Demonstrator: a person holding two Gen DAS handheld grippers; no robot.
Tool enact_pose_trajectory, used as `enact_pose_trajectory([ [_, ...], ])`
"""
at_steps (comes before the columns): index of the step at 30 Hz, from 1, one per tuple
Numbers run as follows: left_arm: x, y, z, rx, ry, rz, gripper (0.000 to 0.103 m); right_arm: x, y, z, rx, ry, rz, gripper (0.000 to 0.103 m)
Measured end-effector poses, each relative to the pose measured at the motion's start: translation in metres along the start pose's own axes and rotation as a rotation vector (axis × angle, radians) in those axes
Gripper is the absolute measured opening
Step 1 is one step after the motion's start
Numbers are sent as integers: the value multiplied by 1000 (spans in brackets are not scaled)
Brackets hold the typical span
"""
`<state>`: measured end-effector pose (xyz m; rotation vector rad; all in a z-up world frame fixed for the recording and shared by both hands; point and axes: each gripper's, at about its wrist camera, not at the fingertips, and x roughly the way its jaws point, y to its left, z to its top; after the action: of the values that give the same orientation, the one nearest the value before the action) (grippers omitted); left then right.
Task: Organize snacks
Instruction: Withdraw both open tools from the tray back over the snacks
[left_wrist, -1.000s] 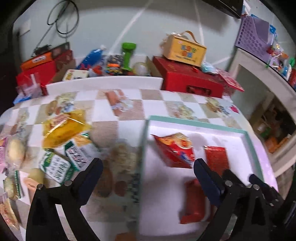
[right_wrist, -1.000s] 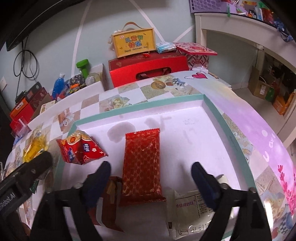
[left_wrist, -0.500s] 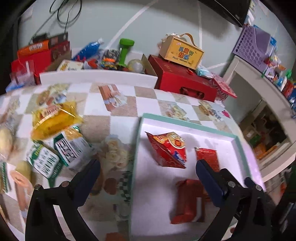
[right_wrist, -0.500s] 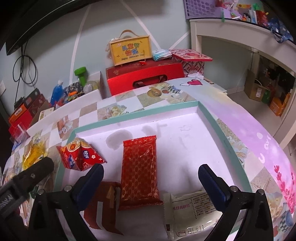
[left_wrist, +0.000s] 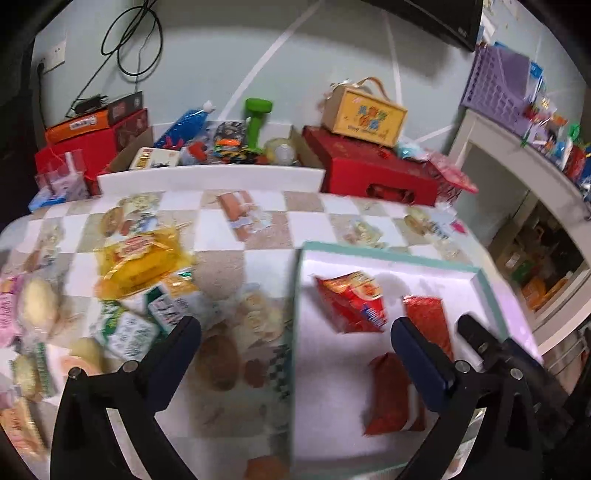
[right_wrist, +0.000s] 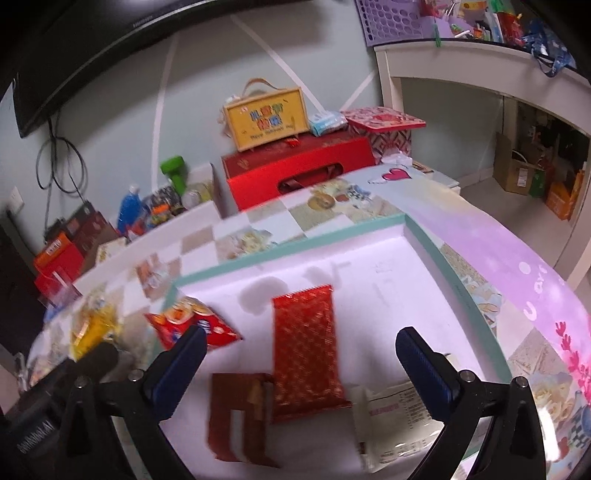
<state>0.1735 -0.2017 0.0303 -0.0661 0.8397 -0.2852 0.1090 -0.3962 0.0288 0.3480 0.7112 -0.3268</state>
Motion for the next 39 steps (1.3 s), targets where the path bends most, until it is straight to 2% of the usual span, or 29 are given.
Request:
enact_pose_trajectory([
  [2, -4, 8, -1, 4, 21, 28, 102, -4, 8, 1, -17, -11, -1, 103],
  [5, -11, 27, -3, -35, 49, 33, 102, -7, 18, 0, -30, -3, 14, 103],
  [10, -26, 60, -10, -83, 52, 96, 102, 2, 44, -9, -92, 79, 48, 103],
  [13, -35, 83, -15, -113, 59, 148, 102, 1, 60, -14, -105, 97, 90, 103],
  [26, -77, 176, -39, -317, 50, 288, 102, -10, 147, -43, -260, 146, 248, 103],
  [39, -92, 229, -77, -435, 89, 405, 102, -1, 198, -84, -330, 252, 331, 103],
])
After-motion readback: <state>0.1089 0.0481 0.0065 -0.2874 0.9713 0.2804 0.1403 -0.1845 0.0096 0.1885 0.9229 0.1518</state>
